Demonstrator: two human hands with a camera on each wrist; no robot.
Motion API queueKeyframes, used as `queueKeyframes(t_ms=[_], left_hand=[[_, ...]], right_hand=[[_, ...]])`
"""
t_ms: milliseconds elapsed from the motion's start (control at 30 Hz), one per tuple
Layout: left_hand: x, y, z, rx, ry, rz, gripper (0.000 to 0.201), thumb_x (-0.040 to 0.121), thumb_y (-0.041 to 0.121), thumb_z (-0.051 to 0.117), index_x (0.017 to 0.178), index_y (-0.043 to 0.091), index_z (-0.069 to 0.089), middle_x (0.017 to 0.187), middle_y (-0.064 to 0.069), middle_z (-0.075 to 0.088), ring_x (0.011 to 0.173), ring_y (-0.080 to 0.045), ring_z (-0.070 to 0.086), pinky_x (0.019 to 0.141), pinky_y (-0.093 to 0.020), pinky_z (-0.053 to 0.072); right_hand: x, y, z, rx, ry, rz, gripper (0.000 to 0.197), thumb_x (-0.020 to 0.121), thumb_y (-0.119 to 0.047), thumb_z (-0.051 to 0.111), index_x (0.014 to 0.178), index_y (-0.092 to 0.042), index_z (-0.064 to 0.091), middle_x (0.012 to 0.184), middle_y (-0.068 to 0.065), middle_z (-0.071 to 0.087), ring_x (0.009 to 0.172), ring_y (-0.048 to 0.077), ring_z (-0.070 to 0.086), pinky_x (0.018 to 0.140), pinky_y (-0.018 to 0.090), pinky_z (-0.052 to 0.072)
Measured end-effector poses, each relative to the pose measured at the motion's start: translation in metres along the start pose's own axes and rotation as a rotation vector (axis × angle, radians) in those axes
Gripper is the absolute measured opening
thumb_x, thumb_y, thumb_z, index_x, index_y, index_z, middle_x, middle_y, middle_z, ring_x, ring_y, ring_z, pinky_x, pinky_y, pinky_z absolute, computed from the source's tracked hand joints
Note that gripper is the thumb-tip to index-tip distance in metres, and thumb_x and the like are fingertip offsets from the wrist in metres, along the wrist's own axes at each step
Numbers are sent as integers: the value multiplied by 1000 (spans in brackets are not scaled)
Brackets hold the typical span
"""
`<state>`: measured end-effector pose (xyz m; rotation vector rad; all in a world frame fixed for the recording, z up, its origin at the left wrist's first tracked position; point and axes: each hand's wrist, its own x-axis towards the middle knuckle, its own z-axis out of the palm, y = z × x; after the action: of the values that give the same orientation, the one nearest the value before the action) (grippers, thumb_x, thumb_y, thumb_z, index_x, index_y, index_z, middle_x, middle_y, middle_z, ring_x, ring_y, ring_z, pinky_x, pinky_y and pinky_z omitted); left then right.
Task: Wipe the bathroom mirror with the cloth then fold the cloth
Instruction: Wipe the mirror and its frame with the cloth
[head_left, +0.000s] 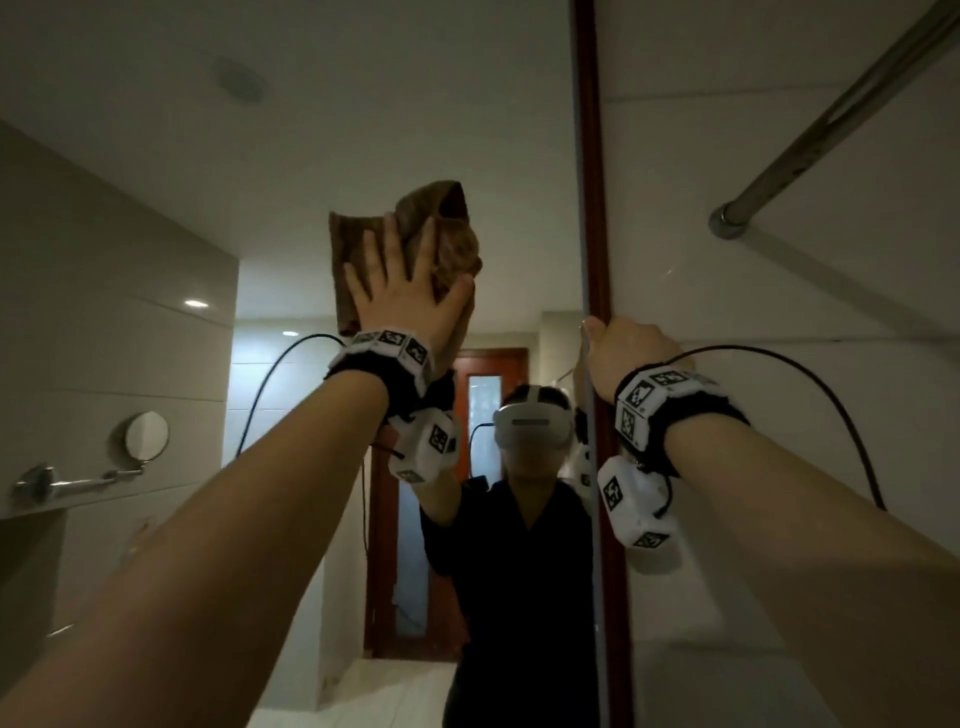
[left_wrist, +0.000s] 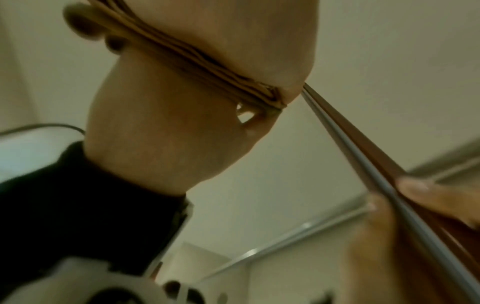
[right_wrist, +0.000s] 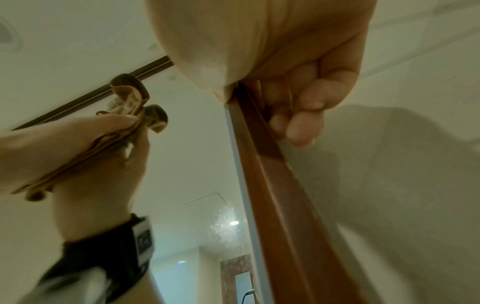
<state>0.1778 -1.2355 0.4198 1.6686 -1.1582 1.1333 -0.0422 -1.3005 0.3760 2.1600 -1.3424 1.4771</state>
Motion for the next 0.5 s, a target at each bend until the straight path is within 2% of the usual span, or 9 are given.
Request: queueKeyframes(t_ms=[67,167,233,300,400,467,500], left_hand=[[-34,19,10,71,7,184,77,89,71,28,152,42,-3,163,-3,-11,149,-31,-11,117,-59,-5],[-107,29,32,172,-46,601,80,84,71,36,154,41,10,164,-4,2,150,-31,-1,116,-61,5],[-124,22,37,213,-75,713,80,82,71,37,153,41,16,164,-2,7,150,-28,4,118,-58,3],[-96,16,28,230,-45,651,79,82,69,40,152,42,17,163,-1,10,150,-29,8,118,-56,3],[-24,3,4,70,-5,255,78,85,68,37,152,45,5,164,1,-1,150,-29,-1,117,-56,-1],[7,0,-4,-43,-40,7,79,87,71,33,151,44,-4,163,1,-13,149,-28,-11,118,-56,-6],[9,5,-3,-52,-42,-44,80,87,72,31,152,43,-6,162,-1,-16,149,-29,-14,117,-57,-7]], right_hand=[[-1,-1,-2,-16,0,0,53,103,-40,26,92,-3,63,104,19,66,90,32,62,71,33,42],[-1,-3,-6,-3,-33,-2,50,103,-38,28,85,-5,61,104,20,66,82,31,60,69,32,43],[-3,-1,-8,-11,-29,13,54,104,-39,26,92,-1,63,106,21,65,87,32,61,69,31,40],[-3,-1,-7,-31,-13,-8,53,103,-41,24,90,-4,60,106,20,65,82,31,59,68,32,40],[-1,-1,-1,-63,23,-11,52,103,-40,26,101,-3,62,110,18,65,96,34,61,75,34,43],[1,-1,2,-19,40,26,56,102,-44,26,99,-2,64,108,18,66,94,32,62,71,33,40],[1,-2,2,-14,42,30,57,102,-45,26,97,-3,64,106,18,66,90,31,62,70,32,39]])
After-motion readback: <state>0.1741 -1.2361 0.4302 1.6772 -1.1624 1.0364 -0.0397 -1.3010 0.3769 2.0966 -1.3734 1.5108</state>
